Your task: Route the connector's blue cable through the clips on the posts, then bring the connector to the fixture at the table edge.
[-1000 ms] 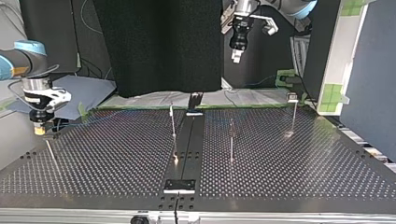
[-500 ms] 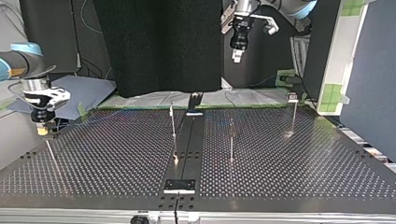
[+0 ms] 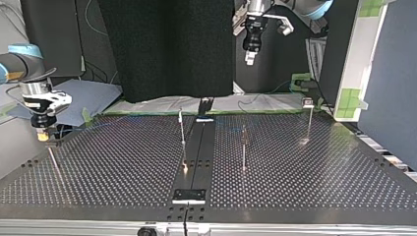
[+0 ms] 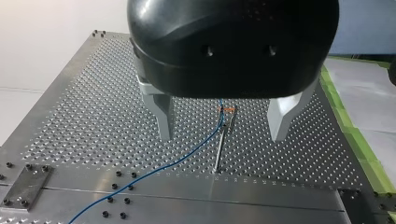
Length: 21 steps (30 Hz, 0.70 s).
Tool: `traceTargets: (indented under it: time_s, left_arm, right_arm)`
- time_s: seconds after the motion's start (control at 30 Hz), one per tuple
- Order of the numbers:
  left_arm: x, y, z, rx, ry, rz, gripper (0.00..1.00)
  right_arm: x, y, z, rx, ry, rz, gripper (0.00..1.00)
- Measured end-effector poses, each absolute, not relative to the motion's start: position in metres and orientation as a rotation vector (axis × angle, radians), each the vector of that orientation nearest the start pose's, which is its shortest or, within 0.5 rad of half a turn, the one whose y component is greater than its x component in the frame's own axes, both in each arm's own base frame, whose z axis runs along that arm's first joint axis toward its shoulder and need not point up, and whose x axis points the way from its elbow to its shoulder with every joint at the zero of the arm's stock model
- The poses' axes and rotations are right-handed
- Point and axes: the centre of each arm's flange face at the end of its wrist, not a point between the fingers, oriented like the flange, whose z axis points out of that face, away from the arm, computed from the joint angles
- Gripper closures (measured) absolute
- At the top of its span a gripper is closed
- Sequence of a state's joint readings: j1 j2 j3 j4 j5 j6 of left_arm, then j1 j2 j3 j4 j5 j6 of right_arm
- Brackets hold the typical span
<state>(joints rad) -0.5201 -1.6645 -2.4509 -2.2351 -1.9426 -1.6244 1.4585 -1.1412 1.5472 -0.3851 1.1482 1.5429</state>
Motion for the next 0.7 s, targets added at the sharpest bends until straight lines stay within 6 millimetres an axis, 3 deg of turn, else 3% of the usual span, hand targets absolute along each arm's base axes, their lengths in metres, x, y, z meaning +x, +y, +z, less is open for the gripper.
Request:
traceTargets:
  time_s: [0.4,0.7]
  left_arm:
    - [0.252,-0.256,0.156,0.097,1.632,-0.136,0.0]
    - [0.252,-0.256,0.156,0.097,1.632,-0.136,0.0]
  right_arm:
    - [0.107,-0.644,0.288,1.461,-1.031,1.418,1.0]
    - [0.11,-0.653,0.272,1.481,-1.042,1.416,1.0]
